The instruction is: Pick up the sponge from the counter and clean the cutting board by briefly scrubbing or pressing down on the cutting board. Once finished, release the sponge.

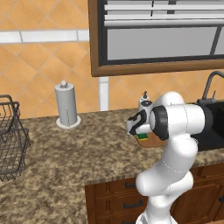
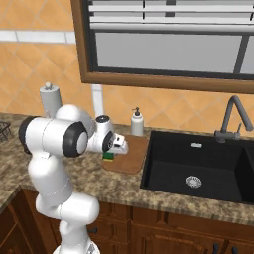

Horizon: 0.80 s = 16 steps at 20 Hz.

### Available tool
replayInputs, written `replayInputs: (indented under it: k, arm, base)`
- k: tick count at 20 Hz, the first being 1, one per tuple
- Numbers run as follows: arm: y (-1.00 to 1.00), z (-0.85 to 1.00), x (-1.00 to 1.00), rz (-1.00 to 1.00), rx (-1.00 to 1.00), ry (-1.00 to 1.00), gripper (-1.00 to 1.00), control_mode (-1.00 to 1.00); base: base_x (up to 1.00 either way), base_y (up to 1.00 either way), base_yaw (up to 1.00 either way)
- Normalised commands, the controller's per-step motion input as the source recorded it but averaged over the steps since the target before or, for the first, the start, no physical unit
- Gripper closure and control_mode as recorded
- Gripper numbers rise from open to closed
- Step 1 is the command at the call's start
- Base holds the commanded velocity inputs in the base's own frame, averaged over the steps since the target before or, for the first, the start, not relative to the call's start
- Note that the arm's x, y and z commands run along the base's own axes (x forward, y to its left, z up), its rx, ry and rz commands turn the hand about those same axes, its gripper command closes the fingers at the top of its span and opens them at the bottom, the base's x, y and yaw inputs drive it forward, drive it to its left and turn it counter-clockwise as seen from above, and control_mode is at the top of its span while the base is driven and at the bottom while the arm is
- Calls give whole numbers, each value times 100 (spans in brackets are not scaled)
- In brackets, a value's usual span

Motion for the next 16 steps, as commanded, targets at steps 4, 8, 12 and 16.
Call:
replayInputs:
  k: [4,8,12,16]
  arm:
    - [0,-16,55,-5,0,-1,100,-100]
    - [0,-26,58,-4,0,-2,100,-100]
    - [0,-29,62,-3,0,-5,100,-100]
    - [-1,-26,60,-2,0,-4,100,-100]
  base:
    - [0,0,0]
    - [0,0,0]
    - [0,0,0]
    - [0,0,0]
